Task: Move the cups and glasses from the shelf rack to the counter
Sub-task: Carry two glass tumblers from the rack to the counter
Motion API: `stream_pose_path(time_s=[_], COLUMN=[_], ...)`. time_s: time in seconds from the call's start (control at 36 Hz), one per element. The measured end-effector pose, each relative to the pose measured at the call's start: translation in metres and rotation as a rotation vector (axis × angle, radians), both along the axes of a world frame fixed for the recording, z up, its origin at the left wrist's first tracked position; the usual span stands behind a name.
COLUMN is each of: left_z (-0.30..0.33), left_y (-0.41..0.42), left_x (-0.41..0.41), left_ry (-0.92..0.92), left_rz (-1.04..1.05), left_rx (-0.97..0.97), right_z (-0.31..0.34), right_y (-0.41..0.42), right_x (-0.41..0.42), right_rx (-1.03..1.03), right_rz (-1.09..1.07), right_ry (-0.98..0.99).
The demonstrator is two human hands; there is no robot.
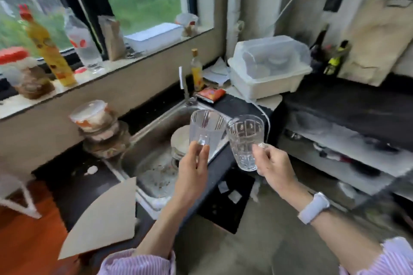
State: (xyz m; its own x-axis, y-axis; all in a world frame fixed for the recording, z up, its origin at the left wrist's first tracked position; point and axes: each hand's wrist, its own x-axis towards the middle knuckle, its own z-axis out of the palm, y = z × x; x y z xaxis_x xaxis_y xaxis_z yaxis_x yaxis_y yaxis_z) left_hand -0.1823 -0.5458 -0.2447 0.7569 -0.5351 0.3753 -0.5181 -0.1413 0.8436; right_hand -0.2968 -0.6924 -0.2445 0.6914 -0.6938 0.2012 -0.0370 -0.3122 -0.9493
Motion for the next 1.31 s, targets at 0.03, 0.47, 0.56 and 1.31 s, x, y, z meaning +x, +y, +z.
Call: stream_pose_path(time_s=[0.03,0.47,0.56,1.31], left_z=[-0.001,-0.018,-0.019,-0.073], left_y=[-0.023,-0.359,-0.425,-0.875], left_x=[-0.005,-0.122,-0.137,-0.363], left_ry=[-0.016,0.108,0.128,0.237], left_rz=[-0.052,-0.769,-0.832,-1.147], left_rx=[0.004,0.001,0.026,0.278], right_z=[0.001,-0.03,-0.03,-0.079], right_y=[-0.016,-0.249,-0.302,-0.687], right_x=[-0.014,-0.194,-0.211,-0.422], right_rx=[-0.006,0.044,0.07,0.285], right_rz=[-0.054,-0.752,-0.775,-1.17], right_ry=[0.003,0.072,0.062,0.11])
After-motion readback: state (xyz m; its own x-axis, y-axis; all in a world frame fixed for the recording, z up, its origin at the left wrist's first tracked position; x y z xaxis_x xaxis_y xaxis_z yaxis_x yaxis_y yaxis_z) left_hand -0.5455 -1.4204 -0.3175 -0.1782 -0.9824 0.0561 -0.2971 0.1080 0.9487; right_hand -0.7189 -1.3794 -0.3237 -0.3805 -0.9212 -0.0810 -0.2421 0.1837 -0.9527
